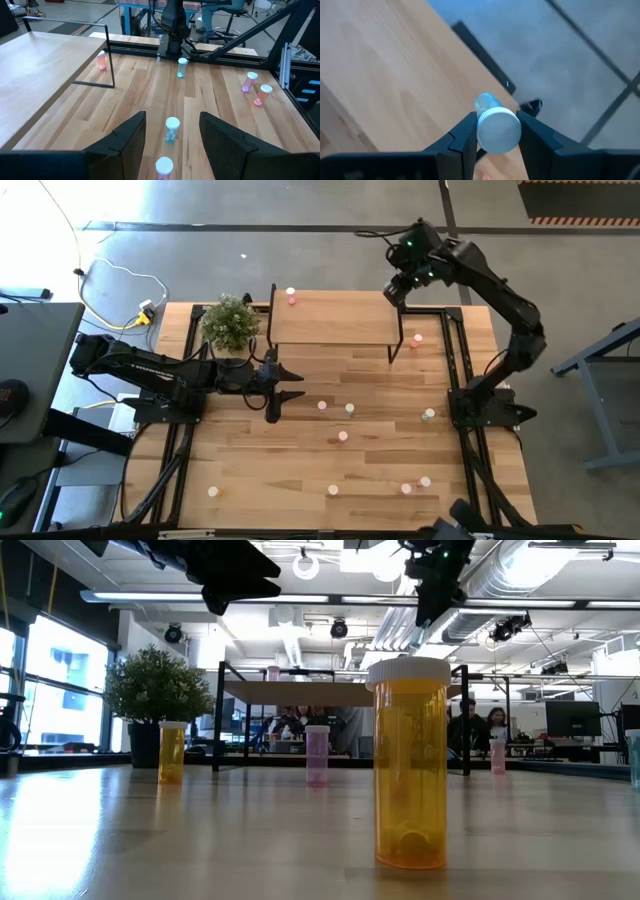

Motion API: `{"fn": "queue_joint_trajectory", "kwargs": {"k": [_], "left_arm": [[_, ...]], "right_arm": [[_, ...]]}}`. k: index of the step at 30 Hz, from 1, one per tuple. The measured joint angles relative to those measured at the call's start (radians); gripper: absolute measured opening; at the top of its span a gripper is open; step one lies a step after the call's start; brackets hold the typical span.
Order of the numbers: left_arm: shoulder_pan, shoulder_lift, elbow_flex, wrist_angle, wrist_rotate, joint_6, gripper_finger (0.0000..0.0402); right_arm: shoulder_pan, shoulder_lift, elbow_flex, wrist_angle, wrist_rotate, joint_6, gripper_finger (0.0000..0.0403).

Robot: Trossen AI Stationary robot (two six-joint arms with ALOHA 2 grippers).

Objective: Pick and place medicine bottles onto shelf by color
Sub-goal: Put the middle blue pill bottle on the shelf

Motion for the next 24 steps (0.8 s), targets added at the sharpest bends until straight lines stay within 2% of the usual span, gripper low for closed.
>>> {"fn": "queue_joint_trajectory", "kwargs": {"k": [4,10,18,24], "left_arm": [[0.0,0.0,0.0,-0.002,0.0,0.0,0.0175],[0.0,0.0,0.0,-0.002,0.0,0.0,0.0175],[0.0,0.0,0.0,-0.002,0.0,-0.007,0.0175],[0.0,0.0,0.0,-0.002,0.0,-0.008,0.0175]], "right_arm": [[-0.012,0.076,0.048,-0.086,-0.002,-0.029,0.0113],[-0.008,0.151,0.063,-0.099,-0.059,-0.087,0.0113],[0.006,0.227,0.063,-0.098,-0.037,-0.153,0.0113],[0.04,0.237,0.063,-0.063,-0.021,-0.199,0.0113]]}}
